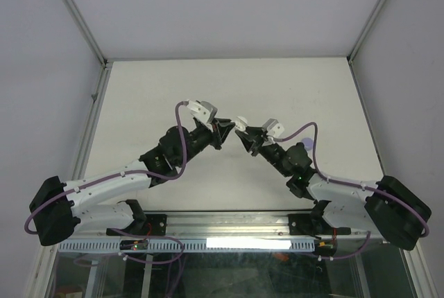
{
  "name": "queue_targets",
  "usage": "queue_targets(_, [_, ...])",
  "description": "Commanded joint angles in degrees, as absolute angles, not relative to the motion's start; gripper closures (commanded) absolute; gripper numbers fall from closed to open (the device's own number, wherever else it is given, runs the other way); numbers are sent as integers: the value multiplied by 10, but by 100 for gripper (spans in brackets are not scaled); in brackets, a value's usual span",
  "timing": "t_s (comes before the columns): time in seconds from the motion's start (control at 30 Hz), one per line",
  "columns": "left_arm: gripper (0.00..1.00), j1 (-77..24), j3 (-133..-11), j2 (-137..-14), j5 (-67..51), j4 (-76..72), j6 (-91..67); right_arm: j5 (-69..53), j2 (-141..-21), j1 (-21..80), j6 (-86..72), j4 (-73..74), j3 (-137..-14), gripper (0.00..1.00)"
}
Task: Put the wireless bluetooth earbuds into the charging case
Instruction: Place the earbud in the charging case.
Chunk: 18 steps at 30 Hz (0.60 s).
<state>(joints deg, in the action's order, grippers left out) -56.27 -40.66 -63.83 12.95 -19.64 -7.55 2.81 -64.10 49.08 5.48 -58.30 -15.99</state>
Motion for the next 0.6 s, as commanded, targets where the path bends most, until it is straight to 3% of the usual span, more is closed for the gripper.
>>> queue_targets(0.0, [93, -565, -391, -624, 82, -306, -47, 15, -650, 499, 39, -639, -189, 89])
queue_targets(0.57, [93, -565, -376, -664, 64, -350, -12, 13, -649, 510, 30, -655, -198, 89])
